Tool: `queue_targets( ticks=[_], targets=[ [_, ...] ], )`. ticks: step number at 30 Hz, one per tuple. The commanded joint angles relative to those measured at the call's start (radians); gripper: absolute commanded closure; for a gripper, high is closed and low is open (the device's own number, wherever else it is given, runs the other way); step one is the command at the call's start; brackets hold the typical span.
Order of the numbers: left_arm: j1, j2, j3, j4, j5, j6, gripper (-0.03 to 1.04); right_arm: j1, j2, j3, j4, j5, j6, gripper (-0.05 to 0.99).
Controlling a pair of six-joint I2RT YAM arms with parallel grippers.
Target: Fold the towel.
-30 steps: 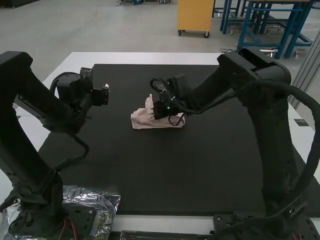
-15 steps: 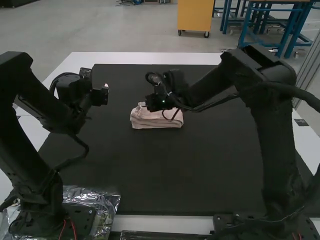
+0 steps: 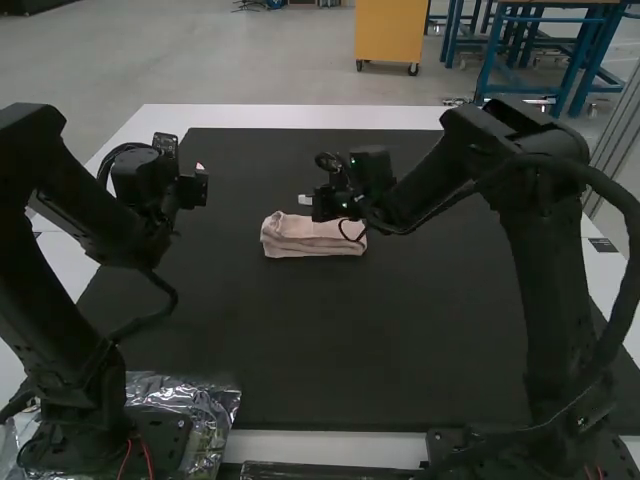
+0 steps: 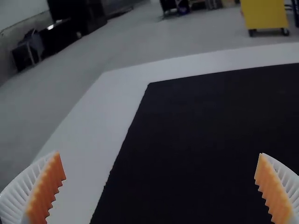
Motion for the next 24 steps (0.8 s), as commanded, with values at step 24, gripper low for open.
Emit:
queue_targets(
  ticks=[24],
  targets=[
    [-0.073, -0.405, 0.187, -0.275, -0.020, 0.071, 0.05, -0.019, 0.009, 0.010, 0.157, -0.001, 0.084, 0.95]
  ],
)
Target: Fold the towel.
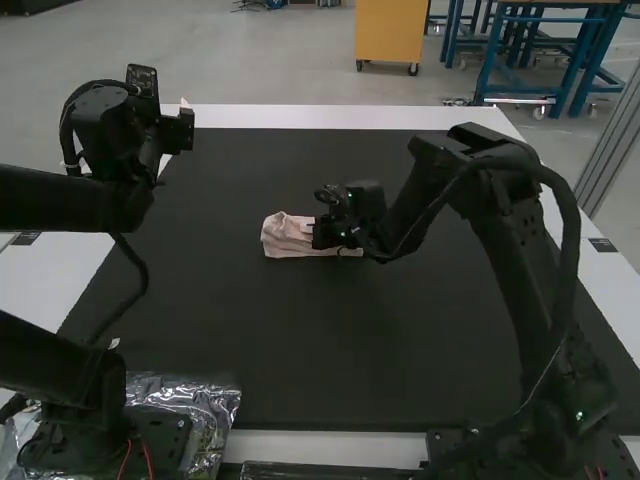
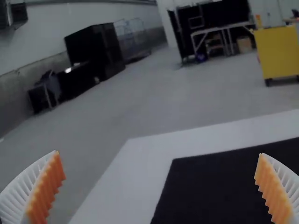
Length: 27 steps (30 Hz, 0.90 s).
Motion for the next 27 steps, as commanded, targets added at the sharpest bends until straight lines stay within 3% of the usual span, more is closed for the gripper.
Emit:
queue_targets(
  ticks=[1, 2, 4, 6, 11, 18, 27],
  targets=[
    [-0.049, -0.082, 0.056, -0.020, 0.002, 0.009, 0.05, -0.025, -0.210, 0.007, 0.006, 0.005, 0.035, 0.95],
    [-0.066, -0.107, 0.070, -0.041, 0.002, 0.009, 0.05, -0.035, -0.265, 0.007, -0.013, 0.012, 0.035, 0.93],
    [-0.075, -0.155, 0.086, -0.075, 0.002, 0.011, 0.05, -0.056, -0.391, 0.003, -0.050, 0.029, 0.035, 0.76],
    [-0.079, -0.197, 0.094, -0.106, 0.026, 0.011, 0.05, -0.076, -0.520, -0.011, -0.085, 0.068, 0.030, 0.48],
    [-0.096, -0.319, 0.100, -0.195, 0.051, 0.011, 0.05, -0.131, -0.815, -0.068, -0.182, 0.150, 0.001, 0.03],
    [-0.095, -0.540, 0.090, -0.340, 0.113, 0.014, 0.05, -0.229, -1.249, -0.252, -0.263, 0.155, -0.008, 0.03],
    [-0.102, -0.865, 0.011, -0.434, 0.115, 0.014, 0.05, -0.438, -1.922, -0.451, -0.441, 0.154, 0.026, 0.03]
  ],
)
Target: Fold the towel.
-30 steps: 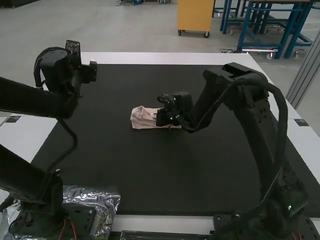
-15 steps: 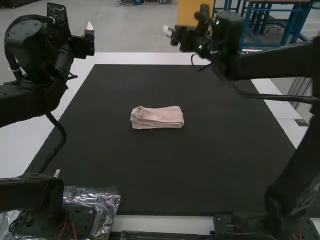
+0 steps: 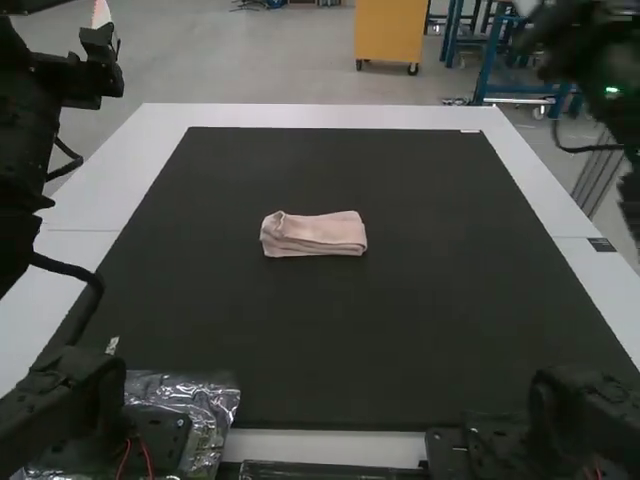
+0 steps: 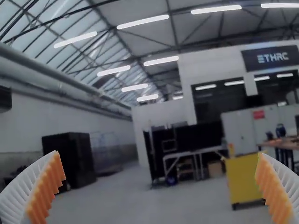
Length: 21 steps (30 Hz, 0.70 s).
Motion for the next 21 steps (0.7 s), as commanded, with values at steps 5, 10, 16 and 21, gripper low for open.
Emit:
queue_targets(
  ticks=[5, 10, 16, 21],
  targets=[
    [0.002, -0.298, -0.060, -0.141, 0.031, 0.013, 0.05, -0.124, -0.510, -0.061, -0.193, 0.009, 0.047, 0.03],
    [0.033, -0.413, -0.069, -0.227, 0.054, -0.047, 0.05, -0.167, -0.565, 0.027, -0.452, 0.009, 0.057, 0.03],
    [0.060, -0.414, -0.110, -0.244, 0.056, -0.129, 0.05, -0.166, -0.567, -0.082, -0.303, 0.089, -0.019, 0.03],
    [0.062, -0.414, -0.325, -0.003, 0.089, -0.132, 0.05, -0.166, -0.567, -0.371, -0.055, 0.147, -0.018, 0.03]
  ],
)
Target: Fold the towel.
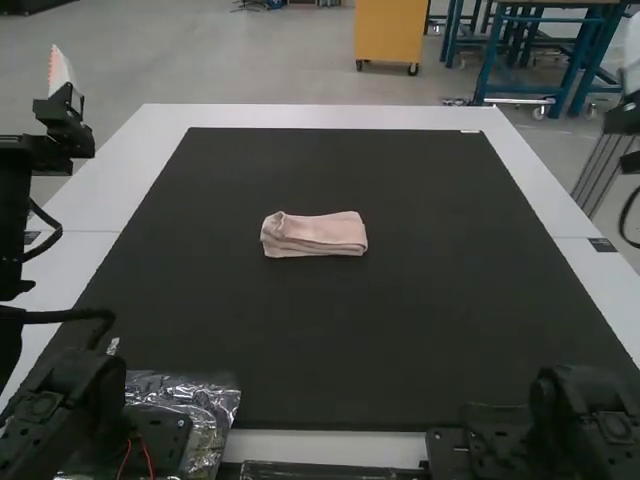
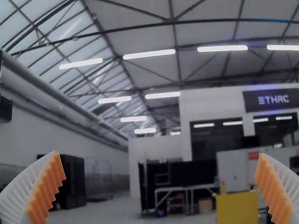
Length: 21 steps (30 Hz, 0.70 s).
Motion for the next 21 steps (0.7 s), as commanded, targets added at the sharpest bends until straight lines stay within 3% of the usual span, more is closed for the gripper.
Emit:
queue_targets(
  ticks=[1, 3, 5, 7, 9, 10, 12, 16, 18, 21],
  targets=[
    [0.006, -0.001, -0.139, 0.093, 0.054, -0.013, 0.05, -0.007, -0.004, -0.179, 0.084, 0.050, -0.025, 0.03],
    [0.006, -0.001, -0.228, 0.166, 0.058, 0.013, 0.05, -0.007, -0.004, -0.288, 0.158, 0.036, -0.067, 0.03],
    [0.009, -0.001, -0.307, 0.226, 0.054, 0.005, 0.05, -0.007, -0.004, -0.373, 0.205, 0.032, -0.075, 0.03],
    [0.010, -0.001, -0.373, 0.271, 0.019, 0.003, 0.05, -0.008, -0.004, -0.433, 0.196, 0.035, -0.098, 0.03],
    [0.010, -0.001, -0.373, 0.190, -0.025, 0.000, 0.05, -0.010, -0.004, -0.473, 0.188, 0.072, -0.140, 0.03],
    [0.010, -0.001, -0.369, 0.159, -0.035, -0.016, 0.05, -0.013, -0.004, -0.488, 0.179, 0.119, -0.148, 0.03],
    [0.010, -0.001, -0.372, 0.084, -0.065, -0.064, 0.05, -0.013, -0.004, -0.487, 0.033, 0.231, -0.162, 0.03],
    [0.010, -0.001, -0.373, -0.136, -0.081, -0.133, 0.05, -0.015, -0.004, -0.488, -0.212, 0.250, -0.180, 0.03],
    [0.009, -0.001, -0.373, -0.252, -0.079, -0.133, 0.05, -0.015, -0.004, -0.488, -0.304, 0.250, -0.239, 0.03],
    [0.007, -0.001, -0.373, -0.304, -0.077, -0.144, 0.05, -0.013, -0.006, -0.488, -0.329, 0.243, -0.274, 0.02]
  ],
)
